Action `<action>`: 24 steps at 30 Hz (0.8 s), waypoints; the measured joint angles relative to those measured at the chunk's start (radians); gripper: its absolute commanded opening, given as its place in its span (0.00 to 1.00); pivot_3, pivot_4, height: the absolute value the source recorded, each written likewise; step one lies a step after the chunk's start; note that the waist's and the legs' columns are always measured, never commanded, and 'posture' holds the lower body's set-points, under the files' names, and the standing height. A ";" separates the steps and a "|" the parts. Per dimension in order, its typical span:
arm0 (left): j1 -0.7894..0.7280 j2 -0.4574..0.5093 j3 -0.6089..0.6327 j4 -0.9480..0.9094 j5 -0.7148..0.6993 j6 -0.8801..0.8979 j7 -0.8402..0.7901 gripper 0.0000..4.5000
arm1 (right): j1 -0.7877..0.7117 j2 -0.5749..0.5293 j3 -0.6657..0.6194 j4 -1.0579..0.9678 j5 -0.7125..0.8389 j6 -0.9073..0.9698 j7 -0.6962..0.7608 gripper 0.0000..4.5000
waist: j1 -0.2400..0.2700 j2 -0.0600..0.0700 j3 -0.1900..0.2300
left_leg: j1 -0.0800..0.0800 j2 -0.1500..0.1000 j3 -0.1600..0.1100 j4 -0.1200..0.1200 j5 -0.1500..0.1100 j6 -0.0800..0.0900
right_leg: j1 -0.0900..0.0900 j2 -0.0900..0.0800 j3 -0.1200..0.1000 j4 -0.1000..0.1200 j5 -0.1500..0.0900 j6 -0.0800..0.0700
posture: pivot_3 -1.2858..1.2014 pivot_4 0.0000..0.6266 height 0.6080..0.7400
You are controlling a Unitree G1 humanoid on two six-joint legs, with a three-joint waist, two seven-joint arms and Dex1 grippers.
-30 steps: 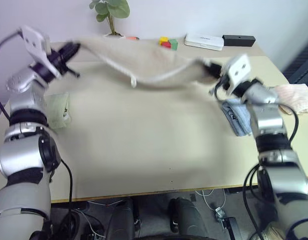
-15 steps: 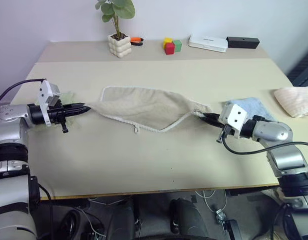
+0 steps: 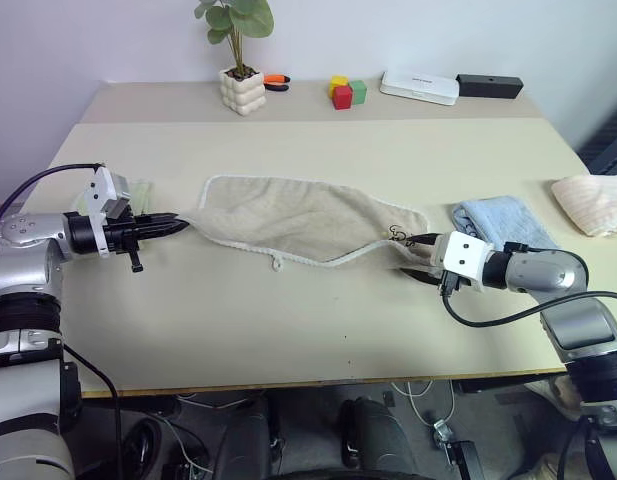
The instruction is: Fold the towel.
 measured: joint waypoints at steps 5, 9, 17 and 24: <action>0.002 -0.006 0.000 -0.027 -0.001 0.016 0.016 0.00 | -0.040 -0.015 0.003 -0.131 0.035 0.196 0.030 0.62 | -0.001 0.000 0.000 | 0.000 0.000 0.000 0.000 0.000 0.001 | 0.000 0.000 0.000 0.000 0.000 0.000 | 0.52 0.24 0.96; 0.009 -0.008 -0.001 -0.039 -0.002 0.026 0.020 0.00 | -0.056 -0.021 0.027 -0.143 0.011 0.299 0.022 0.62 | 0.000 -0.001 0.000 | 0.000 0.000 0.000 0.000 -0.001 0.001 | 0.000 0.000 0.000 0.000 0.000 0.000 | 0.52 0.24 0.96; 0.031 -0.017 -0.001 -0.096 -0.008 0.044 0.039 0.00 | -0.115 0.021 0.068 -0.126 0.003 0.423 0.015 0.11 | -0.001 -0.001 0.000 | 0.000 0.000 0.000 0.000 -0.001 0.001 | 0.000 0.000 0.000 0.000 0.000 0.000 | 0.52 0.24 0.96; 0.048 -0.019 -0.007 -0.124 -0.017 0.064 0.052 0.00 | -0.144 0.023 0.054 -0.149 0.087 0.466 0.057 0.00 | 0.000 -0.001 0.000 | 0.000 0.000 0.000 0.000 -0.001 0.001 | 0.000 0.000 0.000 0.000 0.000 0.000 | 0.52 0.24 0.96</action>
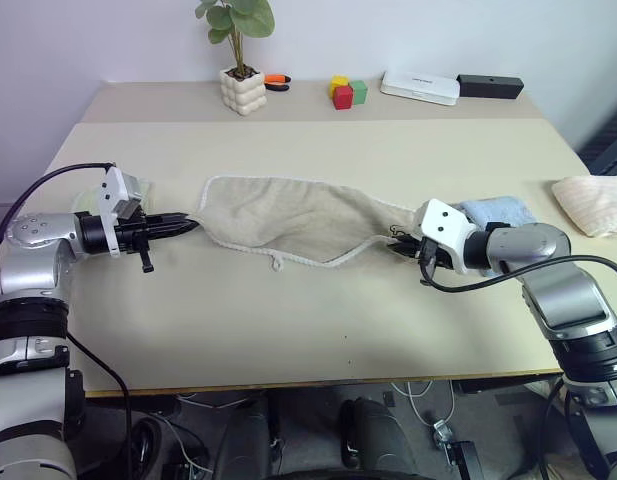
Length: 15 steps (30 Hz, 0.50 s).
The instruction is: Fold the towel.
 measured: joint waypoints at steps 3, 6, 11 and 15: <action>0.009 0.010 -0.001 -0.009 -0.005 0.003 -0.005 0.00 | 0.023 -0.034 -0.024 -0.029 0.046 0.012 0.045 0.00 | 0.000 0.000 0.000 | 0.000 0.000 0.000 0.000 0.000 0.000 | 0.000 0.000 0.000 0.000 0.000 0.000 | 0.52 0.24 0.96; 0.031 0.039 -0.001 -0.004 -0.004 0.010 -0.017 0.00 | 0.081 -0.115 -0.055 -0.037 0.085 -0.018 0.120 0.00 | 0.000 0.000 0.000 | 0.000 0.000 0.000 0.000 0.000 0.000 | 0.000 0.000 0.000 0.000 0.000 0.000 | 0.52 0.24 0.96; -0.037 0.005 -0.001 0.105 0.026 -0.064 0.064 0.00 | -0.043 -0.102 -0.051 0.213 -0.017 -0.209 0.037 0.00 | -0.002 0.000 0.000 | 0.001 0.000 0.000 0.000 -0.001 0.001 | 0.000 0.000 0.000 0.000 0.001 -0.001 | 0.52 0.24 0.96; -0.207 -0.103 -0.036 0.319 0.121 -0.224 0.263 0.00 | -0.303 0.043 -0.006 0.532 -0.157 -0.414 -0.164 0.00 | -0.004 0.000 0.000 | 0.000 0.000 0.000 0.001 0.002 -0.003 | -0.001 0.000 0.000 0.001 0.001 -0.001 | 0.52 0.24 0.96</action>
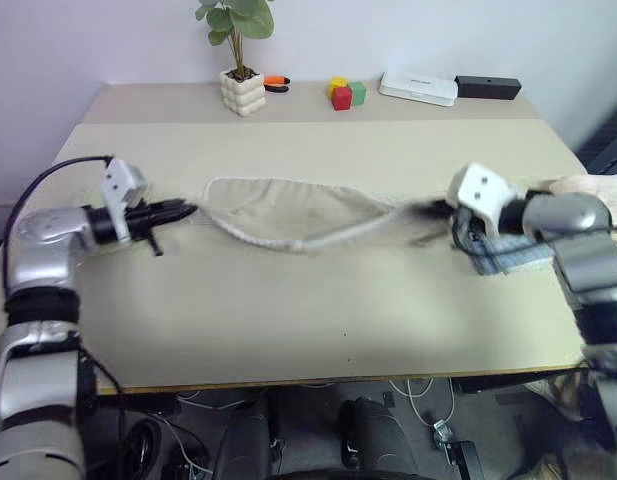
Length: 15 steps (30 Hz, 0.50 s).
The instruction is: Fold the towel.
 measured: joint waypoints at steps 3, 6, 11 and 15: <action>-0.162 -0.024 -0.011 0.190 0.070 -0.096 0.220 0.00 | -0.180 0.086 0.036 0.249 -0.098 -0.137 -0.175 0.00 | -0.002 0.000 0.001 | -0.003 0.000 0.001 -0.001 0.001 -0.001 | -0.003 0.000 0.000 -0.001 0.000 0.000 | 0.52 0.24 0.96; -0.375 -0.002 -0.007 0.327 0.136 -0.191 0.516 0.00 | -0.412 0.141 0.030 0.500 -0.161 -0.232 -0.412 0.00 | -0.005 0.000 0.004 | -0.017 0.000 0.001 0.000 0.001 -0.002 | -0.016 0.000 0.001 0.001 0.000 0.001 | 0.52 0.24 0.96; -0.539 0.109 0.001 0.342 0.162 -0.375 0.591 0.00 | -0.554 0.110 -0.073 0.567 -0.108 -0.398 -0.511 0.00 | -0.005 0.001 0.003 | -0.015 0.000 0.006 -0.004 0.001 -0.002 | -0.014 0.000 -0.001 -0.004 -0.001 0.003 | 0.52 0.24 0.96; -0.474 0.120 0.023 0.344 0.134 -0.425 0.447 0.00 | -0.424 0.107 -0.100 0.496 -0.027 -0.421 -0.392 0.00 | -0.003 0.001 0.003 | -0.012 0.001 0.008 -0.003 0.001 -0.002 | -0.009 -0.001 -0.003 -0.003 -0.001 0.003 | 0.52 0.24 0.96</action>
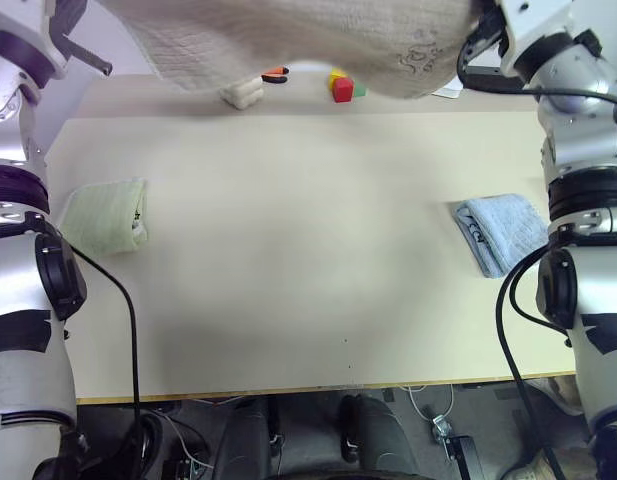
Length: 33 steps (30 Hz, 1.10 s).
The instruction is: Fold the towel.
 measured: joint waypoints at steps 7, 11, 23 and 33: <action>0.247 0.023 0.034 -0.012 -0.090 0.007 -0.437 0.00 | 0.471 -0.009 0.058 -0.445 0.132 0.188 0.341 0.00 | -0.002 0.000 0.001 | 0.011 0.001 0.000 0.001 -0.001 0.001 | 0.009 0.000 0.001 0.003 0.000 -0.001 | 0.52 0.24 0.96; 0.360 0.058 0.034 -0.071 -0.120 0.033 -0.642 0.00 | 0.624 -0.044 0.062 -0.619 0.154 0.291 0.405 0.00 | 0.000 0.000 0.001 | 0.011 0.001 0.000 0.002 -0.001 0.001 | 0.008 0.000 0.001 0.002 0.001 -0.001 | 0.52 0.24 0.96; 0.764 0.233 -0.145 -0.430 -0.265 0.180 -0.921 0.00 | 0.959 -0.274 -0.090 -0.905 0.337 0.424 0.650 0.00 | -0.001 0.000 0.000 | 0.013 0.002 -0.002 0.001 -0.004 0.006 | 0.010 0.000 0.001 0.002 0.000 -0.002 | 0.52 0.24 0.96; 1.147 0.511 -0.236 -0.840 -0.592 0.430 -0.922 0.00 | 1.050 -0.276 -0.118 -0.940 0.356 0.348 0.695 0.00 | 0.008 0.001 0.000 | 0.013 0.003 -0.003 0.002 -0.005 0.008 | 0.010 -0.001 0.001 0.002 -0.001 -0.006 | 0.52 0.24 0.96</action>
